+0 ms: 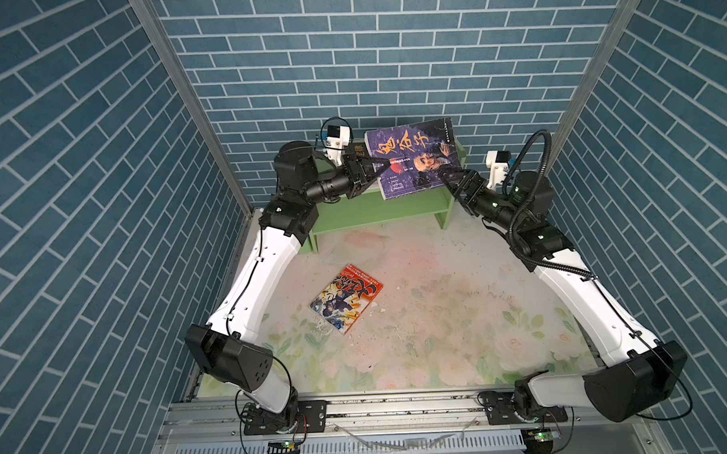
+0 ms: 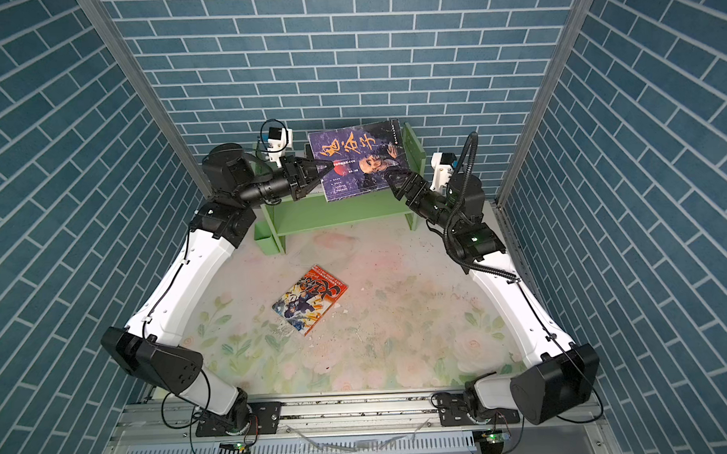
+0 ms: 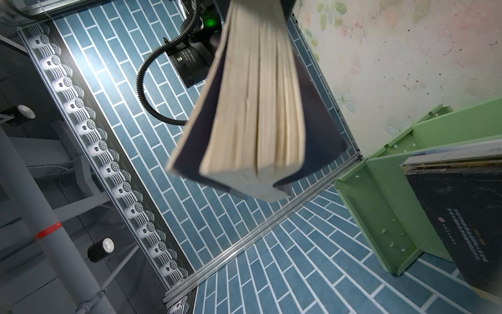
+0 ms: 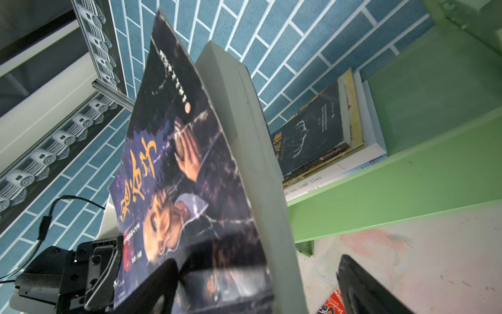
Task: Stacking books/files
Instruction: Pick up the book from the book.
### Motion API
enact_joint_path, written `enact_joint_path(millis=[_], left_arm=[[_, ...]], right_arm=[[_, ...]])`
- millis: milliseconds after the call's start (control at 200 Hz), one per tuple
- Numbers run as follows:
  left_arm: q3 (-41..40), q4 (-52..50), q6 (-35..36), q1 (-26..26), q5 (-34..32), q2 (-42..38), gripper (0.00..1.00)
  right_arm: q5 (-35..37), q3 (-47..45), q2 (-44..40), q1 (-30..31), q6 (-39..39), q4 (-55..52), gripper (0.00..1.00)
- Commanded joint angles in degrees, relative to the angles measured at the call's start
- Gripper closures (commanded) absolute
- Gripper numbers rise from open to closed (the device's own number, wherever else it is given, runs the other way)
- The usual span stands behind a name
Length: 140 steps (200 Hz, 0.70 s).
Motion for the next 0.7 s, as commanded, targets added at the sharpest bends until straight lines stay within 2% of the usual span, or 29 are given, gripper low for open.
enact_joint_path(millis=[0, 185, 300, 400, 515, 695], left_arm=[[1.1, 8.4, -1.7, 0.3, 1.9, 0.0, 0.95], [1.2, 8.5, -1.7, 0.4, 2.3, 0.7, 0.96], [1.2, 8.4, -3.4, 0.6, 2.3, 1.5, 0.95], [1.2, 8.3, -3.5, 0.8, 2.1, 1.9, 0.95], [1.5, 8.3, -3.7, 1.0, 1.7, 2.7, 0.90], [2.1, 8.4, -4.1, 1.1, 1.4, 3.8, 0.80]], right_arm=[[-3.7, 1.3, 2.4, -0.1, 5.4, 7.9, 0.16], [-5.8, 0.9, 4.4, -0.1, 10.1, 14.6, 0.33], [-5.9, 1.1, 4.5, -0.1, 11.0, 16.0, 0.48], [-6.0, 1.3, 4.2, -0.1, 11.3, 16.2, 0.65], [-5.4, 1.3, 3.9, -0.1, 11.4, 16.1, 0.81], [-3.9, 1.3, 4.1, -0.1, 12.7, 16.9, 0.94]])
